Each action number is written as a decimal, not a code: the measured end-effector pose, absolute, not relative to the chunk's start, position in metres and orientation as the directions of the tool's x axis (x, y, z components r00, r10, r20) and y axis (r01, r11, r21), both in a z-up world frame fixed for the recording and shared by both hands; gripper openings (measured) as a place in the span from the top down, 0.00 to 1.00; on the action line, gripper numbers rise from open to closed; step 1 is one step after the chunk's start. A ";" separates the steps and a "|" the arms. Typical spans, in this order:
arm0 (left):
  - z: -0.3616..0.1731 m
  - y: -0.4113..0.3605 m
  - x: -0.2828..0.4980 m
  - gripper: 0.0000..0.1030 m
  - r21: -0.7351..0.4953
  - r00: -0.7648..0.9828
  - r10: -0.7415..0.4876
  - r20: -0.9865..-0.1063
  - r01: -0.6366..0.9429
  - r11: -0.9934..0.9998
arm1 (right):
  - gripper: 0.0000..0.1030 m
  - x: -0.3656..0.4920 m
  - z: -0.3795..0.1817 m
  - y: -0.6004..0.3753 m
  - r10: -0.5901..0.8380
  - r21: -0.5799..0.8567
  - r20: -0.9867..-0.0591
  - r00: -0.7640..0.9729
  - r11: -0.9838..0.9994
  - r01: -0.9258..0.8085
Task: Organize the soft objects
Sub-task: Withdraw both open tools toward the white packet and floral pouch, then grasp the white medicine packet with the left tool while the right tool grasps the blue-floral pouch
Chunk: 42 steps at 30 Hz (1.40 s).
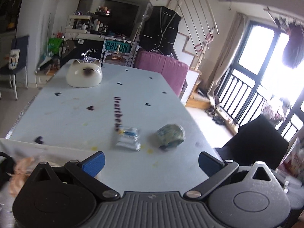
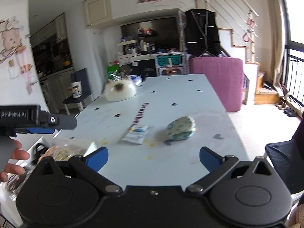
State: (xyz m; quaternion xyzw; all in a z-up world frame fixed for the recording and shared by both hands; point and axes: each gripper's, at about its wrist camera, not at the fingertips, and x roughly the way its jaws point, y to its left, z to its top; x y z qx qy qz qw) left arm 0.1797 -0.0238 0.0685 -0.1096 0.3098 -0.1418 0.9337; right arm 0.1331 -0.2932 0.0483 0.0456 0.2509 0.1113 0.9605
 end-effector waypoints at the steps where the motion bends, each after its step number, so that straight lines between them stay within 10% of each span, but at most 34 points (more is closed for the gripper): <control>1: 0.068 -0.028 0.186 0.00 -0.318 0.766 -0.342 -0.544 0.189 0.929 | 0.00 0.138 0.047 -0.298 0.228 0.149 -0.473 0.851 0.973 -0.178; 12: 0.039 -0.058 0.254 0.00 -0.639 0.727 -0.448 -0.520 0.017 0.769 | 0.00 0.175 0.024 -0.338 0.158 0.176 -0.511 0.845 0.981 -0.077; 30: -0.023 -0.085 0.325 0.00 -0.065 0.805 -0.095 -0.586 0.070 0.995 | 0.00 0.258 -0.009 -0.325 0.178 0.136 -0.469 0.865 0.982 -0.128; 42: -0.059 -0.095 0.369 0.00 0.025 0.752 -0.093 -0.652 0.143 0.989 | 0.00 0.300 -0.025 -0.319 0.147 0.055 -0.531 0.835 0.989 -0.139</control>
